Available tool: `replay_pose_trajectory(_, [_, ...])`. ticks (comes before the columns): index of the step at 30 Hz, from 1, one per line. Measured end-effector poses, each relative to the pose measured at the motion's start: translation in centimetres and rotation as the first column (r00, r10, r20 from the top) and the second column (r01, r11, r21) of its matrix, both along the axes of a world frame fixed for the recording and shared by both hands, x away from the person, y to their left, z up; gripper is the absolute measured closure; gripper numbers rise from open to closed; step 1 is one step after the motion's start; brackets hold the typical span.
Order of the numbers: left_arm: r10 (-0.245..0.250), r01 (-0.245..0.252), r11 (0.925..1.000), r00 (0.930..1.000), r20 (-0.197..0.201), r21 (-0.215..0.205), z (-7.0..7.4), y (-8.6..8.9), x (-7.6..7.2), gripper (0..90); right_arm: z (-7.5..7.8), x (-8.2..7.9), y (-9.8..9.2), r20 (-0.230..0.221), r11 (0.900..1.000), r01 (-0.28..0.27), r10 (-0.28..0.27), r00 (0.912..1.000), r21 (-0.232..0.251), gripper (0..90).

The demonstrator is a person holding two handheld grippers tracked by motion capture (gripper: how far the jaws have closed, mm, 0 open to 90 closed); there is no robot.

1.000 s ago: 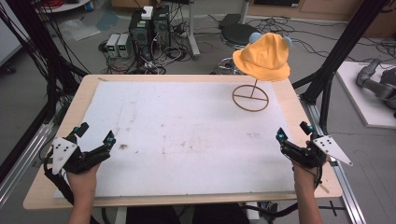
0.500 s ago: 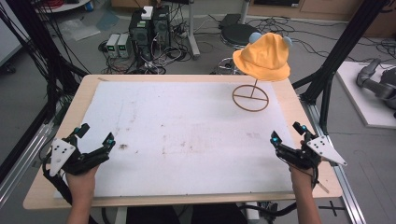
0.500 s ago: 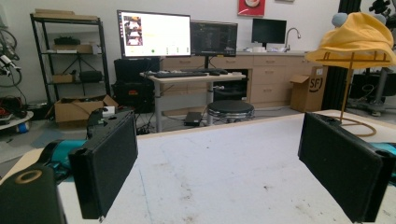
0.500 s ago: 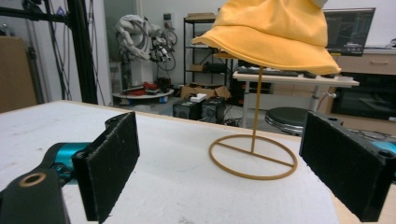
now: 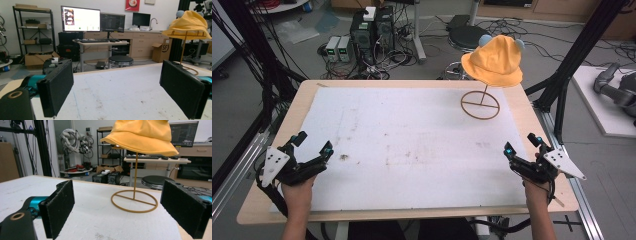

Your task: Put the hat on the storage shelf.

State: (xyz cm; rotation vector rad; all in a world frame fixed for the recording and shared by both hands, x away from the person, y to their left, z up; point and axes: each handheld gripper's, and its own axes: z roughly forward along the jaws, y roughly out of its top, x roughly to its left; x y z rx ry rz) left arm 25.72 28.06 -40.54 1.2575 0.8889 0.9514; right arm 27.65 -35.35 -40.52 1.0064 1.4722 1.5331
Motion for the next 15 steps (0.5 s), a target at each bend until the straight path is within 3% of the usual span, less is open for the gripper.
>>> replay_pose_trajectory(15, [-0.016, 0.016, 0.9998, 0.9999, -0.001, 0.010, -0.05, 0.03, 0.01, 12.4, -0.07, 0.02, 0.04, 0.007, 1.000, -0.002, 0.002, 1.0000, -0.003, 11.9])
